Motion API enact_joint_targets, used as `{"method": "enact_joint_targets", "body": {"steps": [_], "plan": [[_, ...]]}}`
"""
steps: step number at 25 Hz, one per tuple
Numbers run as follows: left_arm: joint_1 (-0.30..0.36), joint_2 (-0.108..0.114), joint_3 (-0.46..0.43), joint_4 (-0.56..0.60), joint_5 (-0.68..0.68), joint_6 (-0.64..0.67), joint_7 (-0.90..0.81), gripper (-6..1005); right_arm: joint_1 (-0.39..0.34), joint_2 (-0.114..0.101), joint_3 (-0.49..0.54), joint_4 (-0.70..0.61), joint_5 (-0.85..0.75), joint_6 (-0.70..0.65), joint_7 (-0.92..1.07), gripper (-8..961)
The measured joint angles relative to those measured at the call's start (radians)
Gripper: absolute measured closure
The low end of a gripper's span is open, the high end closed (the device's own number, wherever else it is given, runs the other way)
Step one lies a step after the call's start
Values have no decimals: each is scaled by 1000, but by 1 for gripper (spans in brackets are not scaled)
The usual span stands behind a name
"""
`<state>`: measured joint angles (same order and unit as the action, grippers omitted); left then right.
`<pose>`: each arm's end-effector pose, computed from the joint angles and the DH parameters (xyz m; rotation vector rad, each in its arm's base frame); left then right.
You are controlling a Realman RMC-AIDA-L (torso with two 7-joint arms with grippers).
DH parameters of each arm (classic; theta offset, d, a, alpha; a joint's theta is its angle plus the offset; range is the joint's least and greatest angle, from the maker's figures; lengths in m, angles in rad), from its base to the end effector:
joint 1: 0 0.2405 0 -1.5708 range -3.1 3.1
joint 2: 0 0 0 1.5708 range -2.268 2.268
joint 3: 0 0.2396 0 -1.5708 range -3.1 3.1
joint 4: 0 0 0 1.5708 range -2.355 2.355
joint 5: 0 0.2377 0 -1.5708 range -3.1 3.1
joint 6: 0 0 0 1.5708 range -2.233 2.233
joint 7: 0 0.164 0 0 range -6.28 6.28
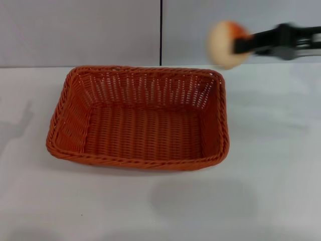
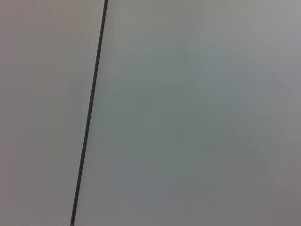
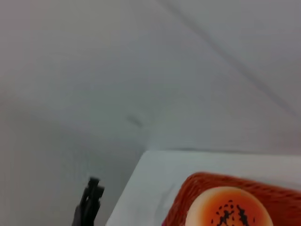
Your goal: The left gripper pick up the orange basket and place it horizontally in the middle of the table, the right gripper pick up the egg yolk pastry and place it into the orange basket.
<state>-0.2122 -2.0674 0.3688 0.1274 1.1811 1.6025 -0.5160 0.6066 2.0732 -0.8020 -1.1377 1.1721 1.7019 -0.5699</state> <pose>-0.3748 0.2591 0.0471 -1.5191 -0.4838 -0.9245 0.1543 0.3824 0.0629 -2.5803 1.5585 0.7313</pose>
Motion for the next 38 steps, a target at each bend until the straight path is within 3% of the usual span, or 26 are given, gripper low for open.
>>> {"method": "enact_joint_targets", "body": {"steps": [3, 9, 17, 24, 28, 30, 36, 38], "plan": [[0, 1, 1, 0, 0, 2, 0, 167, 42, -3, -99, 119, 39, -81, -48, 902], [1, 0, 1, 0, 0, 12, 1, 167, 111, -5, -167, 314, 44, -157, -136, 908], [-23, 1, 5, -10, 5, 9, 4, 167, 133, 0, -247, 385, 52, -214, -224, 910], [-32, 0, 10, -11, 6, 16, 3, 167, 111, -9, -230, 359, 54, -230, -262, 687], [-29, 0, 10, -11, 6, 18, 4, 167, 65, -18, -226, 295, 56, -223, -276, 527], [-23, 2, 10, -10, 6, 21, 4, 167, -21, -12, -179, 210, 103, -221, -388, 445], [-8, 4, 10, -7, 6, 43, 0, 167, -123, -1, -28, 205, 218, -212, -627, 370], [6, 4, 9, -1, 6, 66, 2, 167, -191, 1, 91, 251, 311, -184, -800, 370]]}}
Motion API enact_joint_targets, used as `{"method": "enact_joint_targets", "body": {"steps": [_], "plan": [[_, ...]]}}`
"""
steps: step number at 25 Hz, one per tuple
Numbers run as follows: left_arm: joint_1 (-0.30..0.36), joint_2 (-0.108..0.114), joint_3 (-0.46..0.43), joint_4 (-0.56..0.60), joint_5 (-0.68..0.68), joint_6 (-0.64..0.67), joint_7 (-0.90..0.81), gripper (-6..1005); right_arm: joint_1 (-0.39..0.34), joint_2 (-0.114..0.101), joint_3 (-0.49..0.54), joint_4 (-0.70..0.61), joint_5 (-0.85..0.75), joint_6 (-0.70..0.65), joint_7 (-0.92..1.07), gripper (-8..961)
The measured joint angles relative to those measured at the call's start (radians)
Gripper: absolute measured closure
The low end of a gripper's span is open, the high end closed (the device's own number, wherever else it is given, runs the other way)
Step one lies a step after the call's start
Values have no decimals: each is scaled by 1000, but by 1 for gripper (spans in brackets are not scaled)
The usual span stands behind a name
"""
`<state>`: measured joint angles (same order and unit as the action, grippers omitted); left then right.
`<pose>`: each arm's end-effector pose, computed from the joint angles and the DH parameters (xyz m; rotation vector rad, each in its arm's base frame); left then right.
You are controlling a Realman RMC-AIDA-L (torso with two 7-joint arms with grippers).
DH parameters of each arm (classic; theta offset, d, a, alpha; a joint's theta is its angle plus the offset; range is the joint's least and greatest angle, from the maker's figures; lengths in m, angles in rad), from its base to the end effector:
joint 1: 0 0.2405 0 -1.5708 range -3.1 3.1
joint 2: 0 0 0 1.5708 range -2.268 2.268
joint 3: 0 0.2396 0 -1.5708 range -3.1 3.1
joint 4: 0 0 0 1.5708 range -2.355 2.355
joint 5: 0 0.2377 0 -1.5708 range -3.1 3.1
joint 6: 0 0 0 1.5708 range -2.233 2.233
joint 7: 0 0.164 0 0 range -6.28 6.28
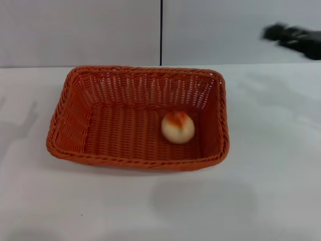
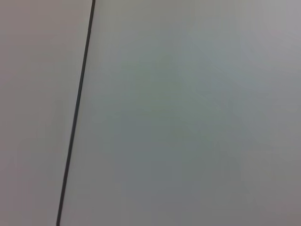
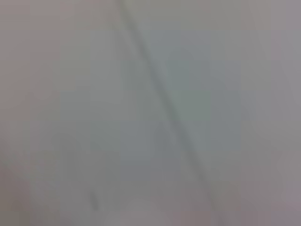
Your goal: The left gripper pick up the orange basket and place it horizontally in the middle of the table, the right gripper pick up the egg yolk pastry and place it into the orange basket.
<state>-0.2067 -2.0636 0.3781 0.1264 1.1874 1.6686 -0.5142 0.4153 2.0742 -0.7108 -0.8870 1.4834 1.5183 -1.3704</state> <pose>-0.3662 0.2539 0.0500 -1.5326 -0.4300 -0.9709 0.2417 0.3714 0.0720 -2.3485 0.9094 1.0666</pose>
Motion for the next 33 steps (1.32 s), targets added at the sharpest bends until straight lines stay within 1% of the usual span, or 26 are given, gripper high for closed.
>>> {"method": "enact_joint_targets", "body": {"steps": [1, 2, 3, 4, 5, 8, 9, 11, 12, 19, 23, 24, 28, 33], "plan": [[0, 0, 0, 0, 0, 0, 0, 167, -41, 0, 79, 51, 71, 32, -112, 370], [3, 1, 0, 1, 0, 2, 0, 167, -57, -1, 118, 90, 106, 51, -174, 370], [14, 2, 1, 5, 0, 6, 4, 167, -57, -1, 118, 90, 106, 51, -174, 370], [22, 2, 0, 6, 0, 4, 14, 167, -86, -3, 176, 167, 158, 81, -299, 370], [22, 2, 0, 6, 0, 4, 14, 167, -86, -3, 176, 167, 158, 81, -299, 370], [22, 2, 0, 6, 0, 4, 14, 167, -113, -5, 231, 275, 200, 95, -457, 371], [38, 2, -4, 0, -2, -2, 52, 167, -118, -6, 257, 332, 208, 84, -513, 371], [43, 2, -6, -1, -4, -4, 62, 167, -118, -6, 270, 353, 209, 80, -540, 371], [47, 2, -9, -2, -5, -5, 66, 167, -115, -6, 290, 384, 210, 74, -593, 371], [52, -1, -55, -25, -8, -4, 68, 167, -80, -3, 330, 447, 218, 64, -727, 371], [53, -1, -58, -25, -8, -8, 68, 167, -74, -3, 347, 449, 227, 48, -761, 371], [53, 0, -59, -25, -8, -13, 68, 167, -67, -4, 360, 448, 231, 19, -773, 371], [52, -1, -61, -25, -8, -15, 70, 167, -57, -7, 378, 443, 240, -12, -802, 371], [48, -4, -63, -70, -8, 24, 146, 167, -48, -9, 402, 440, 286, -34, -820, 371]]}}
